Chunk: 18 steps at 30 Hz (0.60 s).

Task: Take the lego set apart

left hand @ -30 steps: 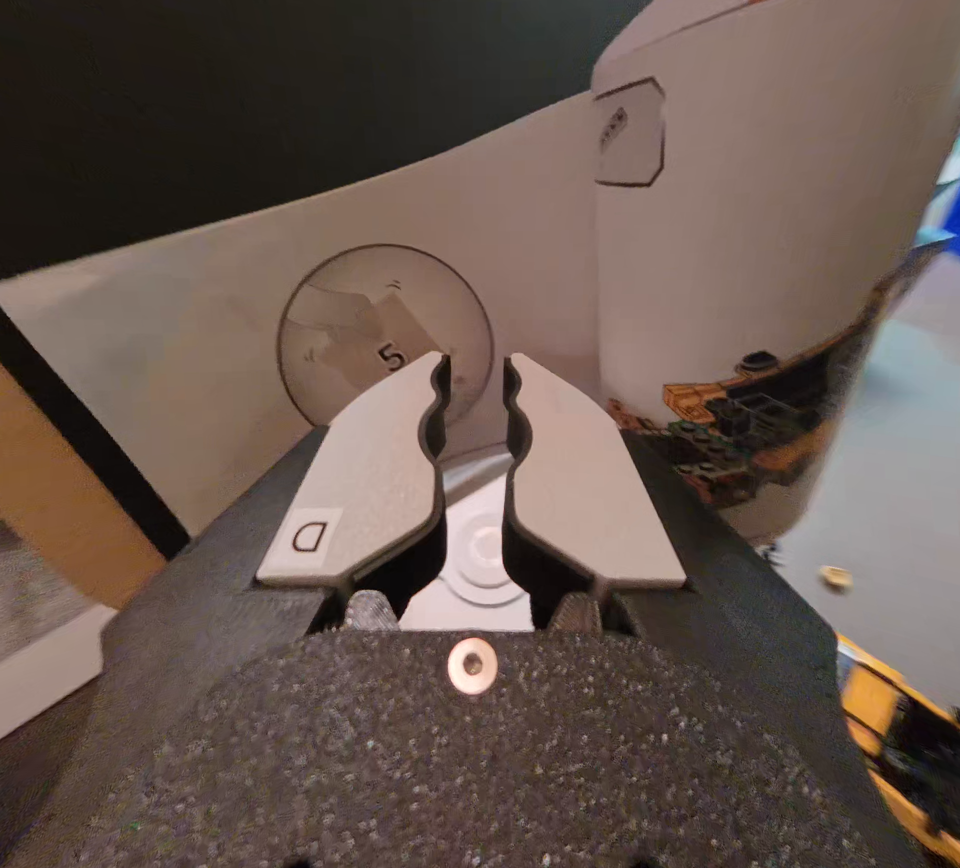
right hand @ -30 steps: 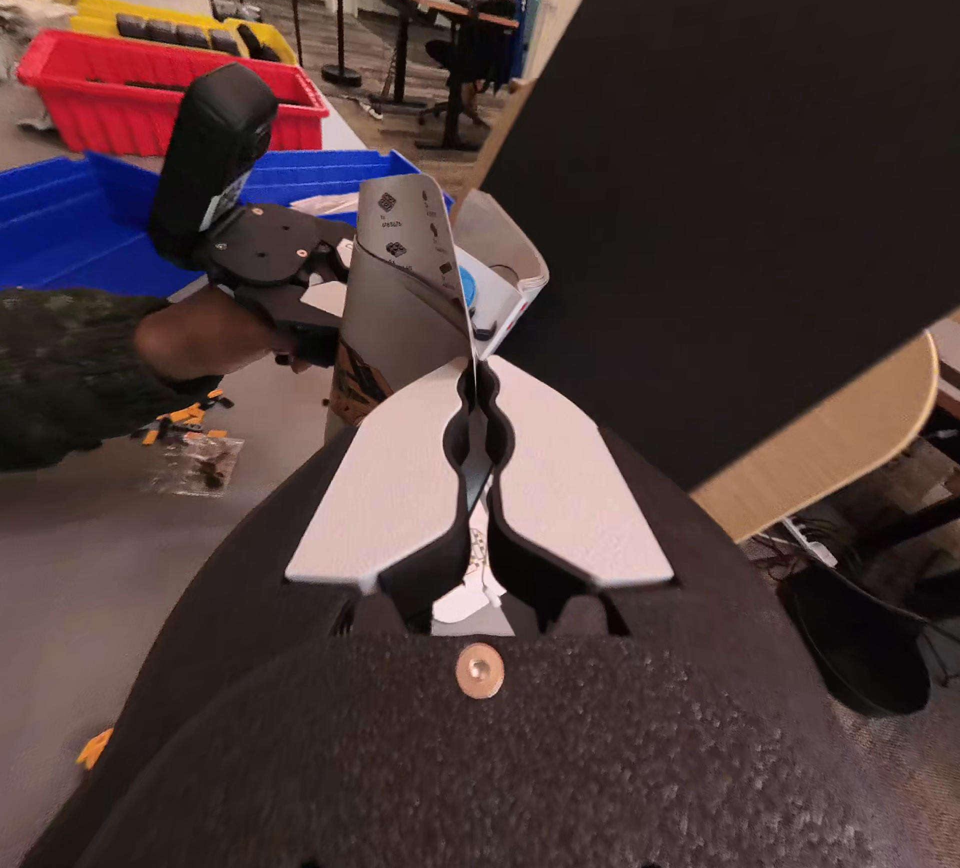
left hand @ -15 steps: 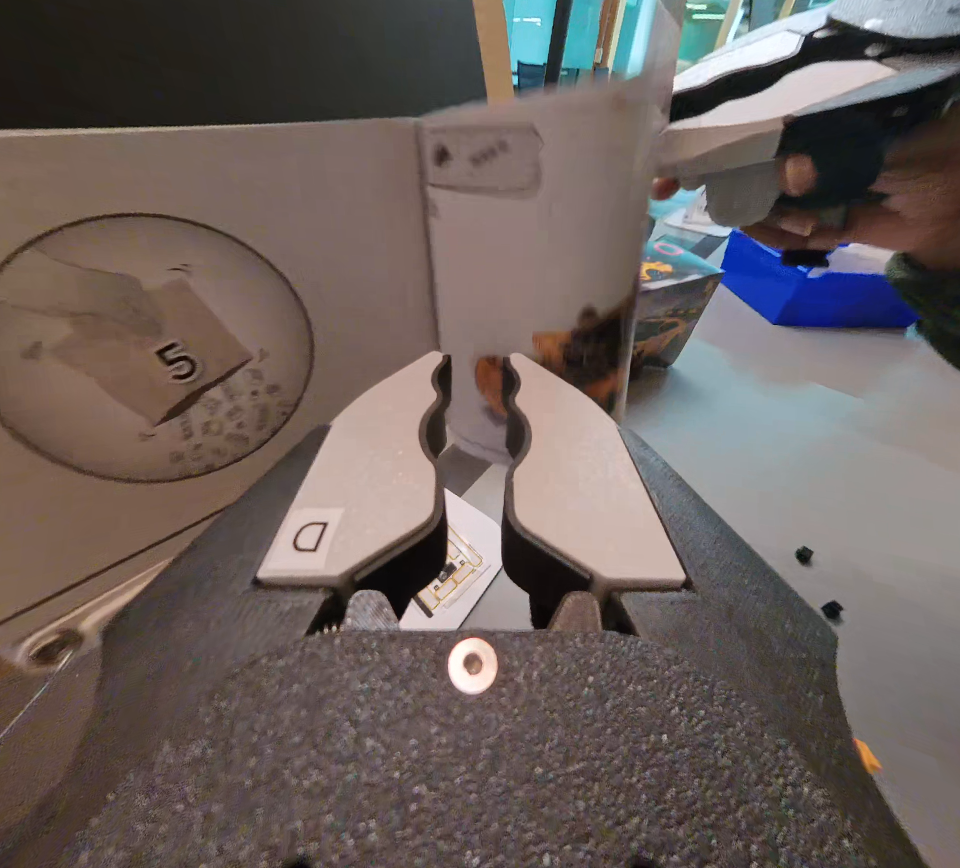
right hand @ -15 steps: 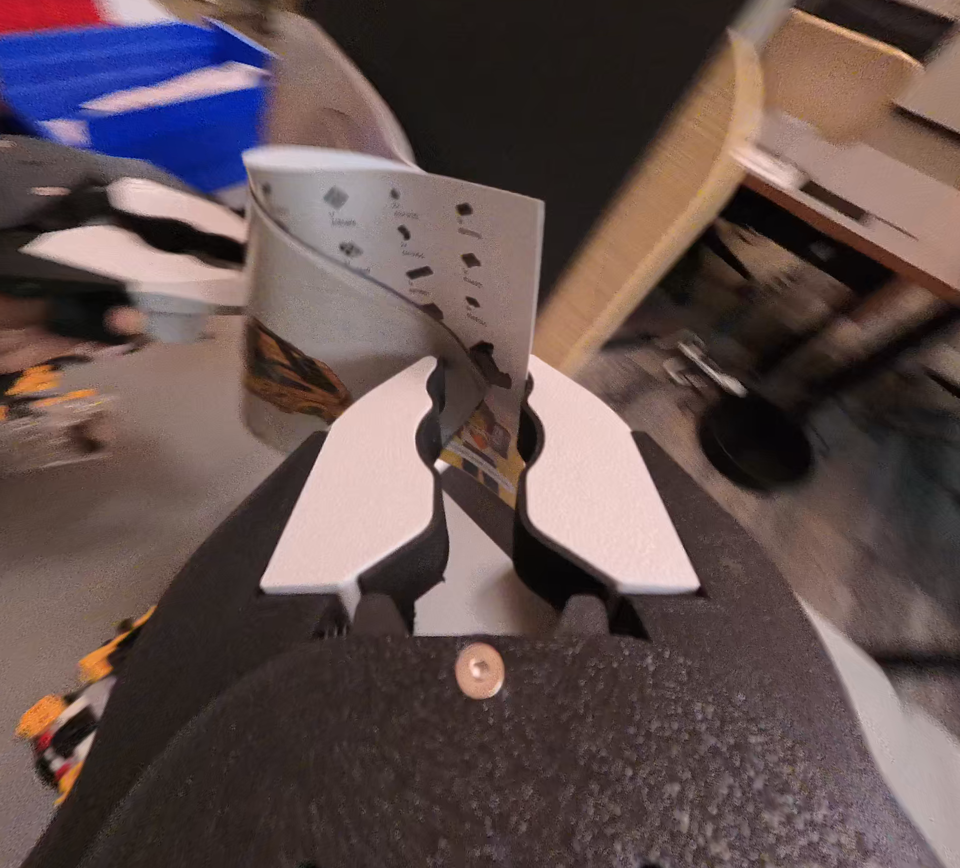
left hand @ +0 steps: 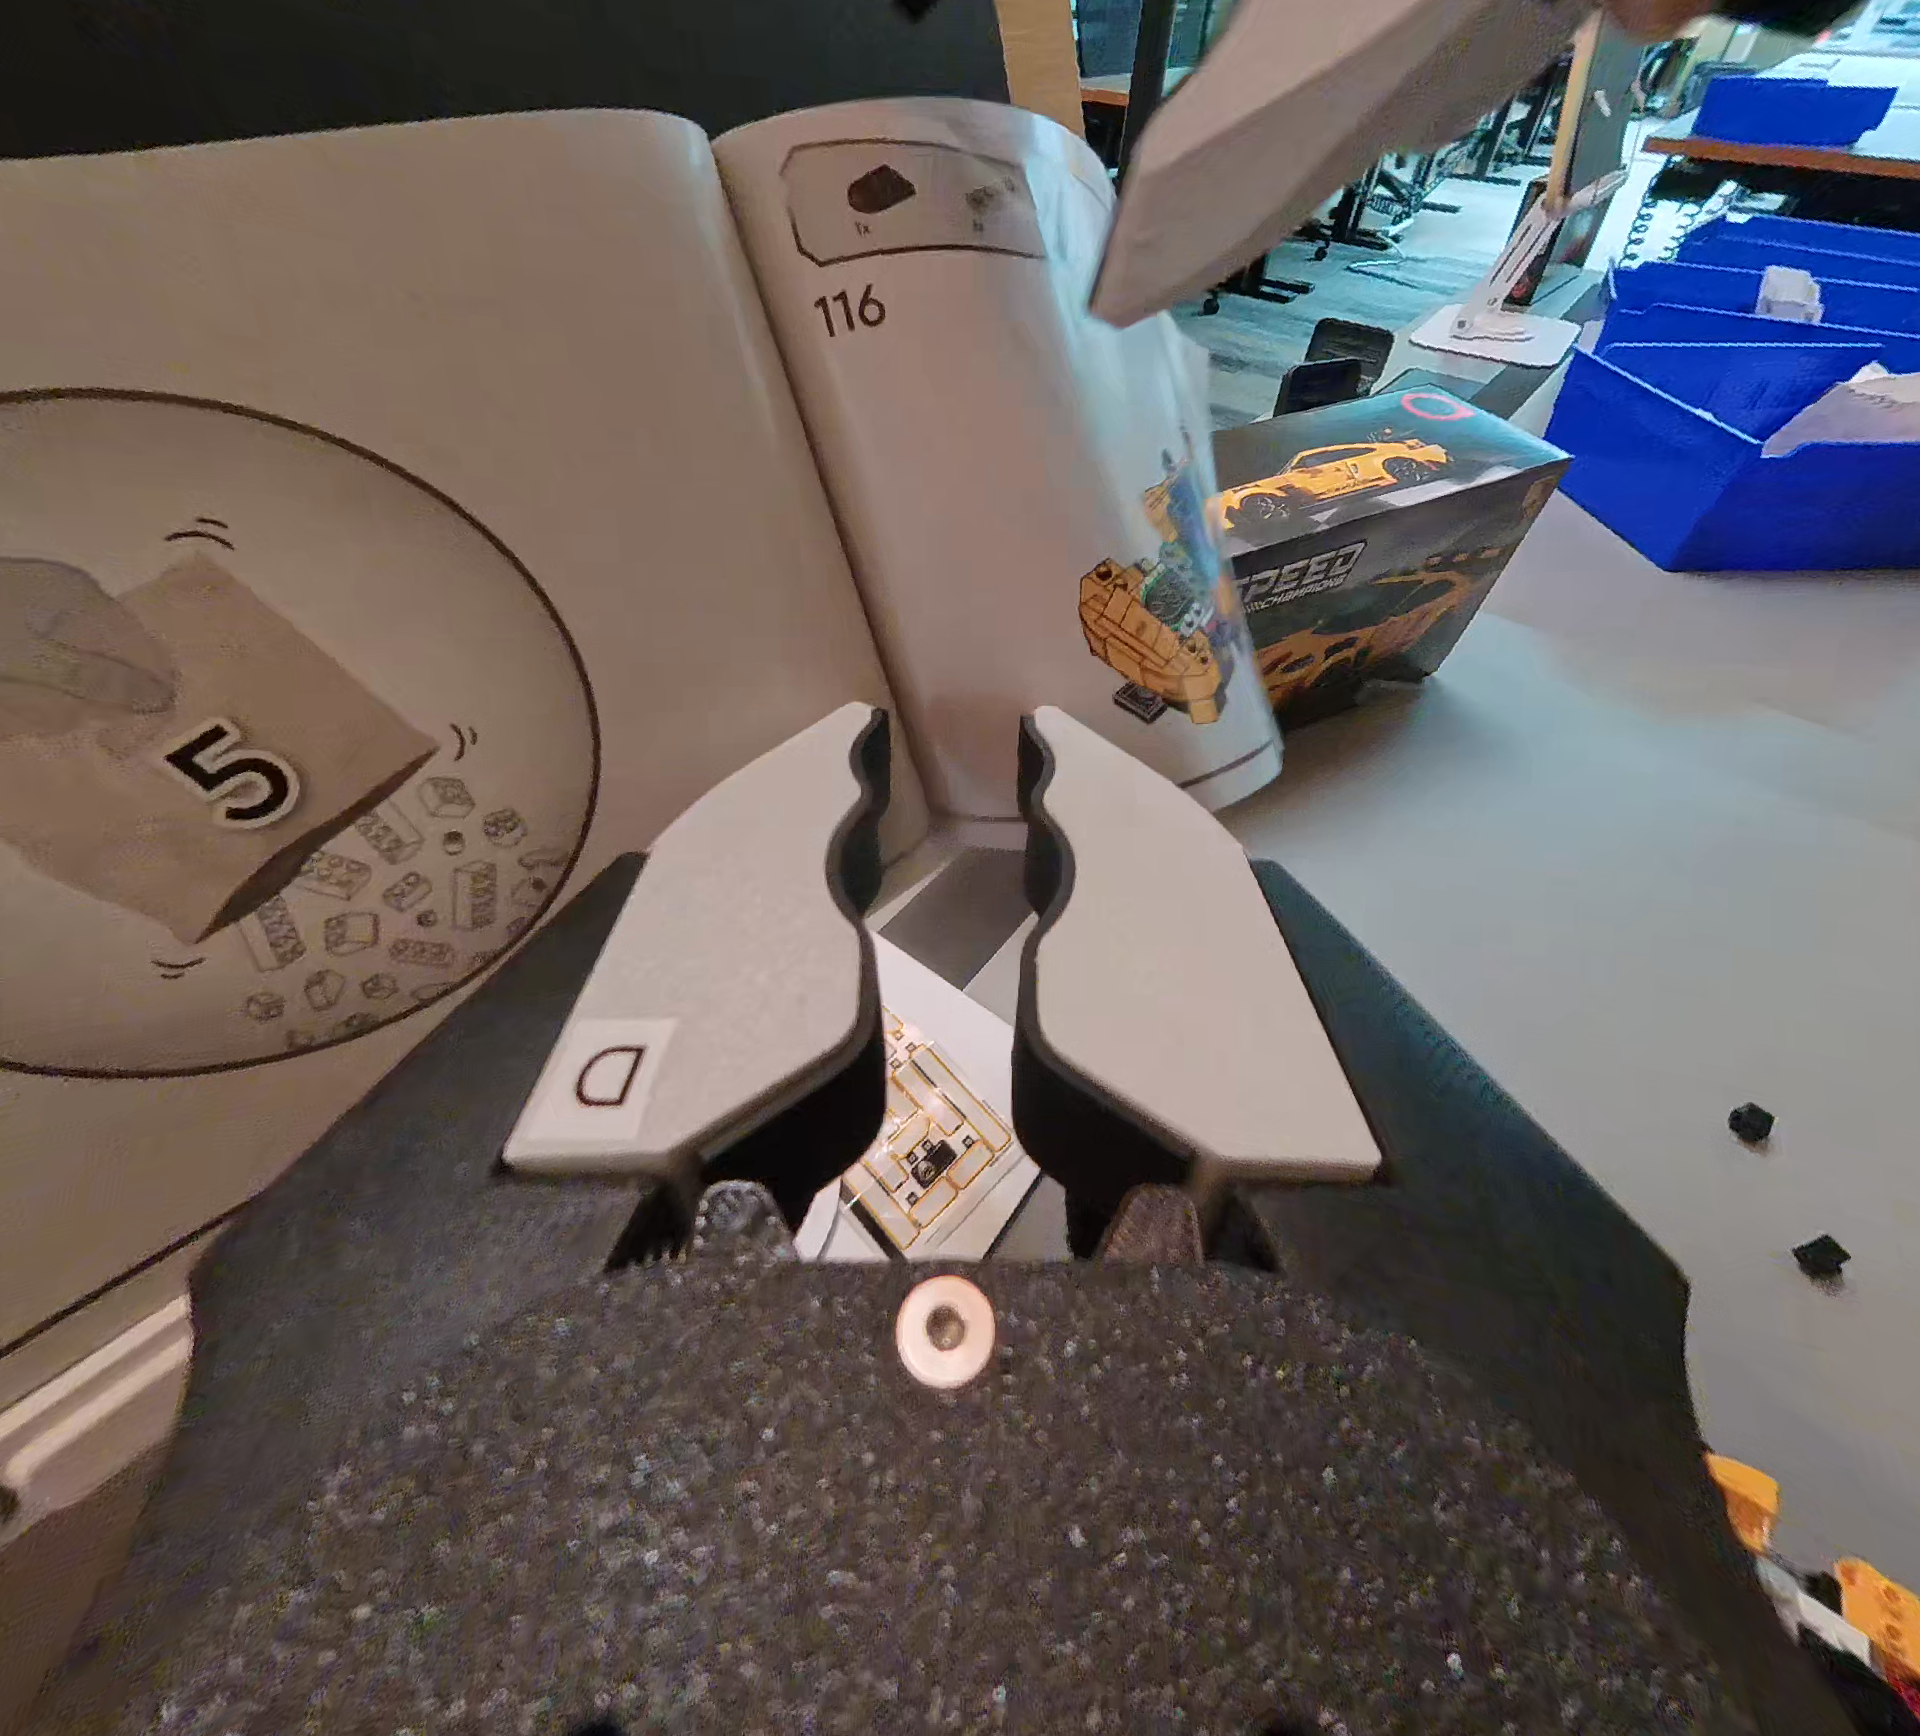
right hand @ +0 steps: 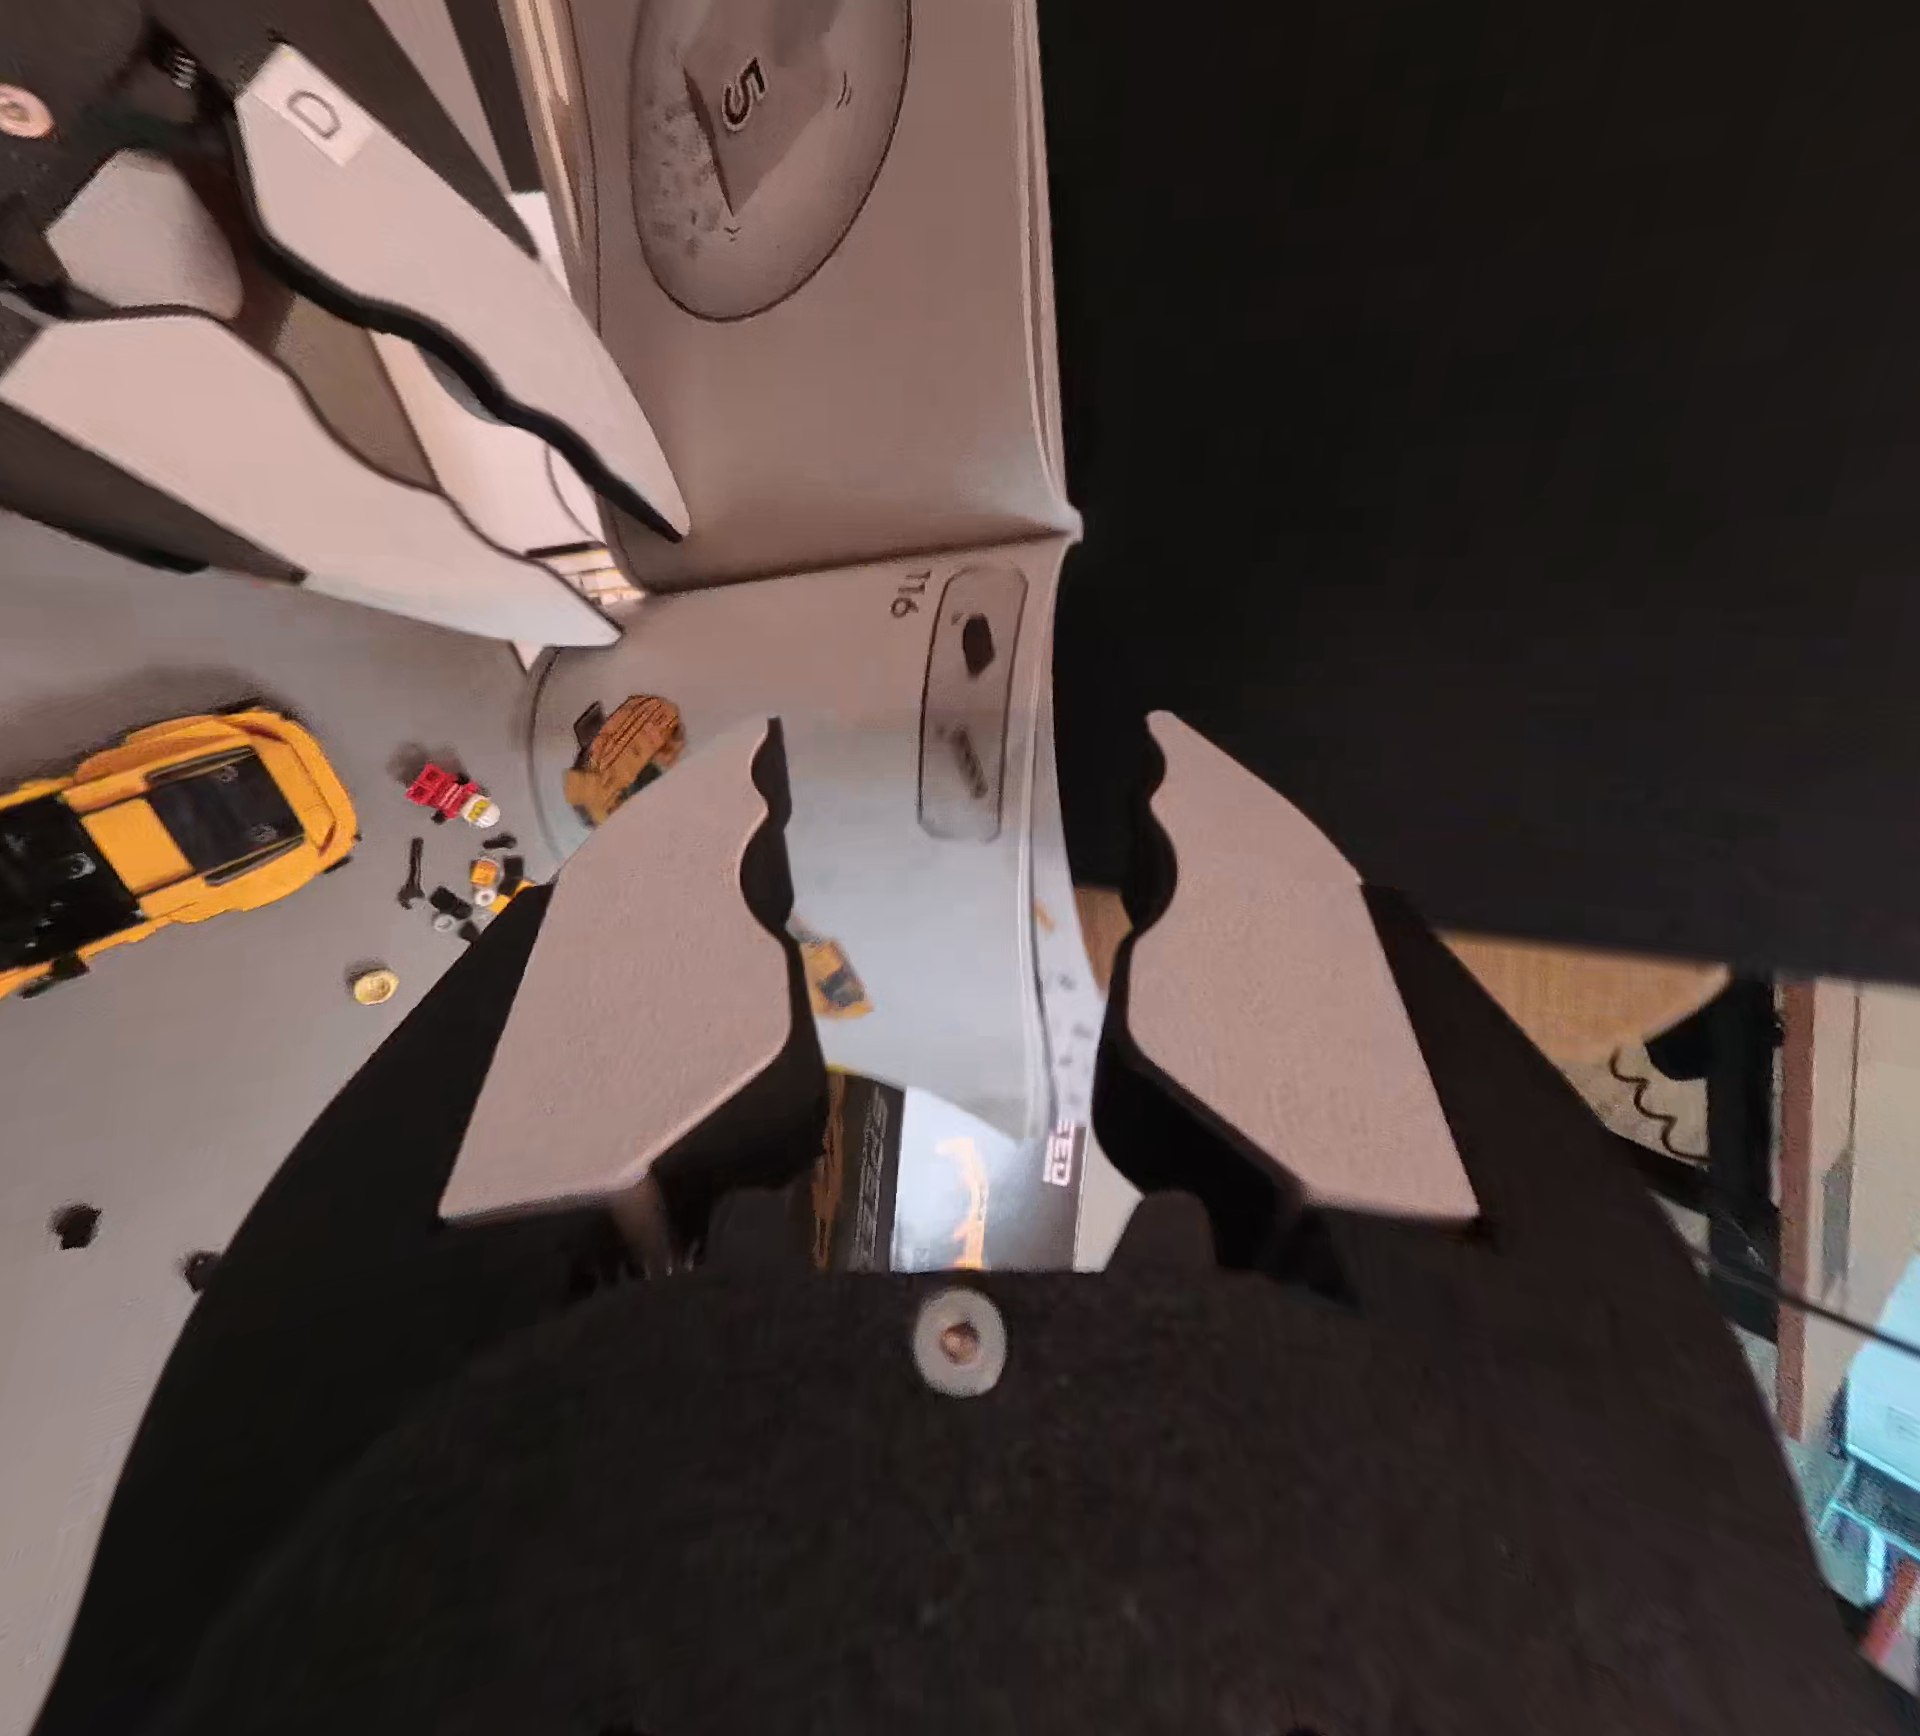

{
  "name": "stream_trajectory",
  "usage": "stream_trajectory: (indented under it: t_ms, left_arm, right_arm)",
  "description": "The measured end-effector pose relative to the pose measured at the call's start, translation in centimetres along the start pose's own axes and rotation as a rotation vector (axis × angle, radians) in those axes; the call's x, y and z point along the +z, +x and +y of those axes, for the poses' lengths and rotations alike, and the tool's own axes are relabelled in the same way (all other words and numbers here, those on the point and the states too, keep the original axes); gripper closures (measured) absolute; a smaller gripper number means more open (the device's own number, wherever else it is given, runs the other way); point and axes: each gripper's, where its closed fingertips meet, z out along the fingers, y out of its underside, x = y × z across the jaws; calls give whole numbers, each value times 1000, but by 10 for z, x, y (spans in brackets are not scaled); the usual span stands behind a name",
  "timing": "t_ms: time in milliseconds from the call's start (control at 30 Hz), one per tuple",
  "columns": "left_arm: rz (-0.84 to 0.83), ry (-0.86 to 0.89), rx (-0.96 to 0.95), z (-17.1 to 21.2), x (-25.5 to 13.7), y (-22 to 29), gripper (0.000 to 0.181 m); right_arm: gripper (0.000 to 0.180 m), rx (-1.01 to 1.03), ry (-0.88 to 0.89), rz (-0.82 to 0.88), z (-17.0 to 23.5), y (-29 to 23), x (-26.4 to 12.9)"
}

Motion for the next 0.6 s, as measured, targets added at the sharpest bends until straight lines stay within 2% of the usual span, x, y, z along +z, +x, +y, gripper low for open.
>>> stream_trajectory:
  t_ms: [133,267,367,600]
  left_arm:
    - [-9,-16,39,3,-5,-4,158]
    - [-11,-13,68,-1,-12,-7,158]
    - [-30,-5,116,-10,-19,-13,158]
    - [-109,-15,182,-33,-43,-41,159]
  right_arm:
    - [128,-4,-81,-118,0,-2,19]
    - [151,31,-133,-227,4,-3,21]
    - [170,5,-99,-261,0,-1,15]
    - [179,-111,-15,-232,-24,-8,4]
